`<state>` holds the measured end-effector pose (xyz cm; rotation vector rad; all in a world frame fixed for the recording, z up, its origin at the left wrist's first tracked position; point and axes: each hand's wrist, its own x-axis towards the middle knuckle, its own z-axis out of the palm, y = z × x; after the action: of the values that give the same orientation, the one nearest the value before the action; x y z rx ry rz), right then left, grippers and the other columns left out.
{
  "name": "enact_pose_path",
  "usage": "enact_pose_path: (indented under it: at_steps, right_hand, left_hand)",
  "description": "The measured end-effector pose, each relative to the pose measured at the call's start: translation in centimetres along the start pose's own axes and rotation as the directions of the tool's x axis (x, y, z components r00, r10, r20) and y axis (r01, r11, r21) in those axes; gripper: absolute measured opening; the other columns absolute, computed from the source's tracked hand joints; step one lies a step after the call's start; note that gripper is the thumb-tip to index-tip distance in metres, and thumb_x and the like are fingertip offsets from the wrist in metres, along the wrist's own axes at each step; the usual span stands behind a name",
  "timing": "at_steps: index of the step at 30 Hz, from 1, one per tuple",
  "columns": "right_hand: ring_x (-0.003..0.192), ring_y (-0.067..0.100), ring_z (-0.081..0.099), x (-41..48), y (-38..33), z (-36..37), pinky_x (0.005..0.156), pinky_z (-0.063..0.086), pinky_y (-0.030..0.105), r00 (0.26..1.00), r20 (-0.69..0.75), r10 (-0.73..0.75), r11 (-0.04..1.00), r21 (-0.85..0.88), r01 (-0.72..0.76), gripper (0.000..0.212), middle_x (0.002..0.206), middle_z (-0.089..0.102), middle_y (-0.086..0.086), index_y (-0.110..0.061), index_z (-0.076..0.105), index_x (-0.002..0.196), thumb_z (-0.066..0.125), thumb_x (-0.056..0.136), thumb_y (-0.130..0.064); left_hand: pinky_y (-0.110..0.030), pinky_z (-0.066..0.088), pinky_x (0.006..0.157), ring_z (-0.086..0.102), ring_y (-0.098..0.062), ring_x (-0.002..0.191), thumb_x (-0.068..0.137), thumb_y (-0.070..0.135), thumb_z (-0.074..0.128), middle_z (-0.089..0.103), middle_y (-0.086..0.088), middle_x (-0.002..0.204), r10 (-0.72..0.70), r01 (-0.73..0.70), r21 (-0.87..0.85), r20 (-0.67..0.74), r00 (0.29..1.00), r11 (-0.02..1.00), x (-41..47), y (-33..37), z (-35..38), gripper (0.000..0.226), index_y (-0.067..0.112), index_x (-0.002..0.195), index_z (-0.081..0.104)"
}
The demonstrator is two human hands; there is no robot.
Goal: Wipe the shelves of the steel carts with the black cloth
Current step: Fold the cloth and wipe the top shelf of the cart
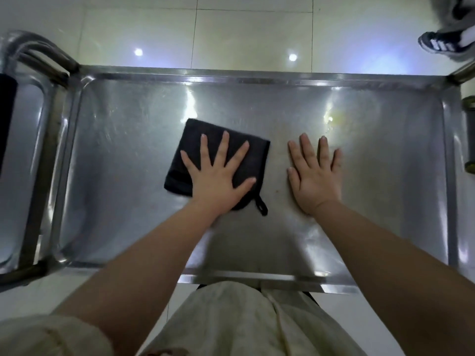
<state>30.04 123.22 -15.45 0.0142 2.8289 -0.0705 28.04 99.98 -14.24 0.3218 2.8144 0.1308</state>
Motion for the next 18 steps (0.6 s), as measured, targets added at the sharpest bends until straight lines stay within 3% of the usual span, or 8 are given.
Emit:
enact_pose_path:
  at_steps: [7,13,18]
  right_hand:
    - [0.148,0.030,-0.016,-0.2,-0.2,-0.3,0.117,-0.011,0.055,1.000,-0.001,0.006,1.000,-0.007,-0.006,0.058,0.162,-0.015,-0.008,-0.037,-0.011,0.153,0.006,0.098,-0.051]
    - [0.148,0.029,-0.018,-0.3,0.0,-1.0,0.117,-0.012,0.054,0.999,0.033,-0.013,0.998,0.066,0.011,0.058,0.163,-0.013,-0.007,-0.037,-0.007,0.154,0.015,0.101,-0.050]
    - [0.147,0.033,-0.017,-2.9,4.6,-1.0,0.117,-0.009,0.056,0.968,-0.035,0.249,0.963,0.114,-0.244,0.058,0.164,-0.008,-0.002,-0.036,0.001,0.155,0.021,0.102,-0.047]
  left_hand:
    - [-0.079,-0.004,0.104,-0.005,-0.046,0.147,0.084,0.078,0.031,0.003,-0.003,0.165,0.087,-0.087,0.019,0.008,0.996,0.996,-12.3,4.8,4.5,0.080,0.045,0.154,0.010]
    - [-0.080,0.001,0.102,-0.001,-0.047,0.147,0.083,0.079,0.033,0.008,-0.006,0.164,0.063,-0.066,0.052,0.054,0.997,0.996,-14.1,5.6,4.9,0.081,0.044,0.154,0.014]
    - [-0.080,0.000,0.103,-0.003,-0.046,0.147,0.084,0.079,0.031,0.006,-0.005,0.165,0.053,-0.056,0.066,0.038,0.998,0.996,-14.1,5.7,5.2,0.080,0.045,0.153,0.012]
